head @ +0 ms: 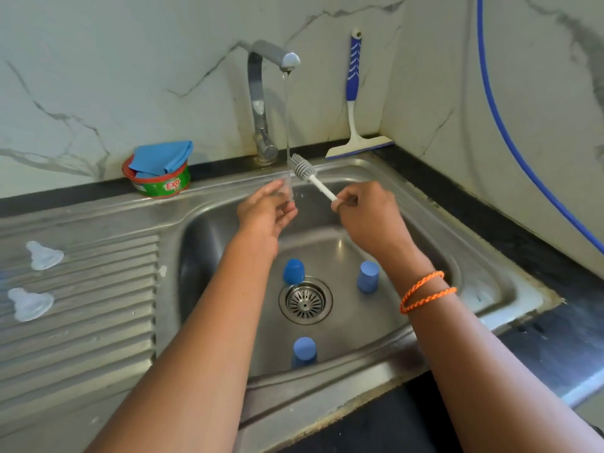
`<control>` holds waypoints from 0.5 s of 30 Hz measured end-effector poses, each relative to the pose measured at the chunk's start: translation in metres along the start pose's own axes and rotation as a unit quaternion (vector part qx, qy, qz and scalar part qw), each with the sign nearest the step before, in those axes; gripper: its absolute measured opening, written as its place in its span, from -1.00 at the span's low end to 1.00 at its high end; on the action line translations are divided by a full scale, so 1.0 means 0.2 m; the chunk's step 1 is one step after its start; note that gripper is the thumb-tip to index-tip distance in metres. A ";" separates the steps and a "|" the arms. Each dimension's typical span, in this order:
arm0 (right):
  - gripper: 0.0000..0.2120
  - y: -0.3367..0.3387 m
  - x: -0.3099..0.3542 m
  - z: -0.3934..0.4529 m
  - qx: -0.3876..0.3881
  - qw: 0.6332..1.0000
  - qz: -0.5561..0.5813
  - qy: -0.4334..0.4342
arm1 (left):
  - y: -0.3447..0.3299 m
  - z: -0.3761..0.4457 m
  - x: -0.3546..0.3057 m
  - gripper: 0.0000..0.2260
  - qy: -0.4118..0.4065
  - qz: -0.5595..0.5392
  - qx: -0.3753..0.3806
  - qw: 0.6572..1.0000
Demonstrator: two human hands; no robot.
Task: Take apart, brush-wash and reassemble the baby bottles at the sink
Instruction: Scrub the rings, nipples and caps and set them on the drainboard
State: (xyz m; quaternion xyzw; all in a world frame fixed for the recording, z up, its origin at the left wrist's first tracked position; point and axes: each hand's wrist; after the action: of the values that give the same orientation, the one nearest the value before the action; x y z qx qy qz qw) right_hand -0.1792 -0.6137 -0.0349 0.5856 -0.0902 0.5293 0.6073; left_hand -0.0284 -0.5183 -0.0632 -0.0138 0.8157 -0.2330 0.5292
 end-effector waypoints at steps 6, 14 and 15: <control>-0.87 -0.07 0.00 -0.03 -0.005 1.000 0.021 0.006 | 0.06 -0.03 0.02 -0.59 0.025 -0.044 -0.009 0.999; -0.91 -0.12 0.02 -0.02 -0.027 0.995 0.098 -0.016 | 0.02 -0.12 -0.04 -0.56 -0.107 0.199 0.100 0.969; -0.90 -0.13 0.03 -0.02 -0.026 0.994 0.106 -0.017 | 0.02 -0.12 -0.04 -0.56 -0.106 0.204 0.094 0.969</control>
State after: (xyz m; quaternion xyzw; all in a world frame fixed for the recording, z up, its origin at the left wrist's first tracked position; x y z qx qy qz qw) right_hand -0.1599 -0.6015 -0.0481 0.5653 -0.1758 0.5786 0.5610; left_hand -0.0450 -0.5034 -0.0501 0.1783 0.7150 -0.1927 0.6480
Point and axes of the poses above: each hand's wrist, its own z-axis towards the middle knuckle, its own y-axis out of the back of the hand, x = y × z, and after that the axes turned 9 degrees about -x, right-handed
